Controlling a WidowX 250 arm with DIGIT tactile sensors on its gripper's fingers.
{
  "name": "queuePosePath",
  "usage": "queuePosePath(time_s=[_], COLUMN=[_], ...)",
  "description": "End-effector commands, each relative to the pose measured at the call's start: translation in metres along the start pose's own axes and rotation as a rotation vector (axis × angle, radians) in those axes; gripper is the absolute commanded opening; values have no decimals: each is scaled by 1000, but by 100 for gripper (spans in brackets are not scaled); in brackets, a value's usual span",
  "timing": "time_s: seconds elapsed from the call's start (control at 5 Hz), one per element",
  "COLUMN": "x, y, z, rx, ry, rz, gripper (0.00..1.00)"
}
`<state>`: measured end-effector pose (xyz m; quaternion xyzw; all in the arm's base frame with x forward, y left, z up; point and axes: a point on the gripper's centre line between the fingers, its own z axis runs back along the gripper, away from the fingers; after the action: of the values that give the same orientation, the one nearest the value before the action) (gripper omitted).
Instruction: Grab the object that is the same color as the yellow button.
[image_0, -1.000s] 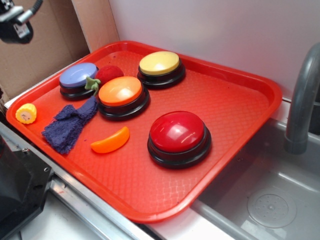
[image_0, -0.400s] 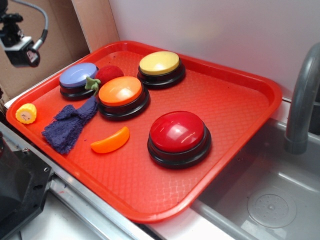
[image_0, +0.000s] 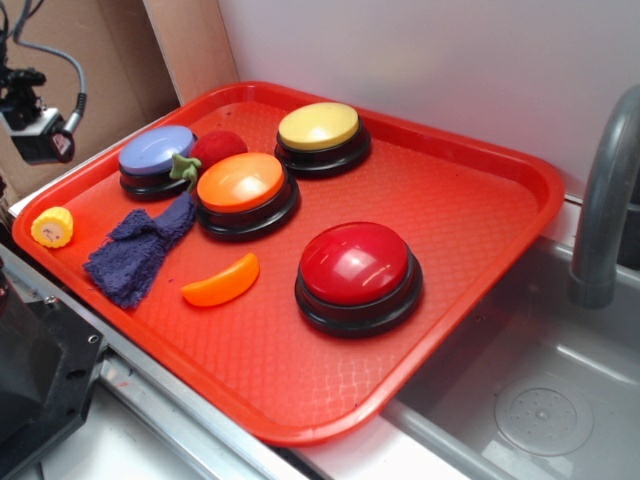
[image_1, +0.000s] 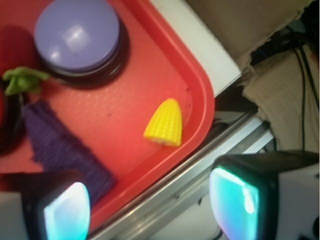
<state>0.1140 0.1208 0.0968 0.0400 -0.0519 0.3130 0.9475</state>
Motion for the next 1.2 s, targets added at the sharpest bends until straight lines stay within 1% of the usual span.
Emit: queuePosePath(time_s=[0.0, 0.2, 0.4, 0.6, 1.0], x=[8, 14, 19, 21, 22], y=[23, 24, 23, 20, 8], z=[-25, -37, -47, -56, -68], rx=[-7, -3, -13, -6, -12], ry=[-45, -37, -39, -25, -13], rz=[90, 84, 81, 65, 37], gripper=[100, 100, 100, 100, 100])
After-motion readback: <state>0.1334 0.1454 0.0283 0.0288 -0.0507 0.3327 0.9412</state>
